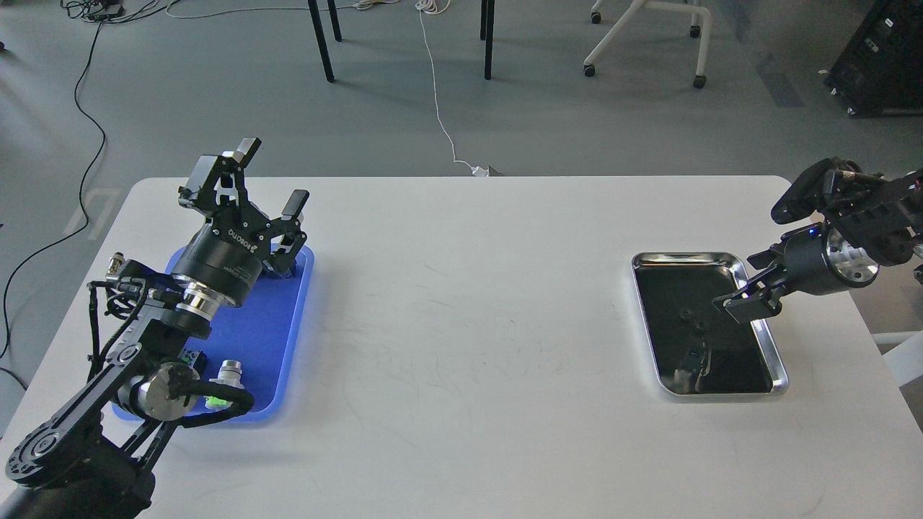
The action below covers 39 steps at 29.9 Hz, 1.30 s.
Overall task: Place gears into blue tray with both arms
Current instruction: 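Reach the right gripper into the black tray and grasp a small black gear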
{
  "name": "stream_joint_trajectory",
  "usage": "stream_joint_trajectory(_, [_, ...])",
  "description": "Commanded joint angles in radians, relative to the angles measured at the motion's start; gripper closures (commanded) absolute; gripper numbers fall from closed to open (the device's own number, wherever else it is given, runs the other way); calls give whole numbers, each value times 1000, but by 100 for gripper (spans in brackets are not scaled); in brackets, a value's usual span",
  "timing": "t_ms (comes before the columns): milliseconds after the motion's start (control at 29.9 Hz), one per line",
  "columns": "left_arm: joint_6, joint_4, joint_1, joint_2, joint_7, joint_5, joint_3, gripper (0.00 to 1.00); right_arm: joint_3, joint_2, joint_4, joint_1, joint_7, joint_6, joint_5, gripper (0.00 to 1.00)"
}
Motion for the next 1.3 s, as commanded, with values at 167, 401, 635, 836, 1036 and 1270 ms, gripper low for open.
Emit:
stream_joint_trajectory(167, [0,0,4,-1,0,1,-2,2,-51,86,-50,-38,0,-14,33,23])
stream_joint_trajectory(401, [1,-2,6,-1,0,1,-2,2,-52,128,-85,-75,0,-14,89,28])
stream_joint_trajectory(635, [1,-3,8,-1,0,2,-2,2,-51,180,-153,-125,0,-15,93,29])
stream_joint_trajectory(836, [1,-2,8,-1,0,2,-3,2,-52,192,-164,-141,0,-14,102,33])
stream_joint_trajectory(1036, [1,-2,9,0,0,4,-2,2,-51,206,-188,-153,0,-14,102,38])
stream_joint_trajectory(1270, [1,-2,9,2,0,4,-3,2,-52,206,-190,-156,0,-14,102,41])
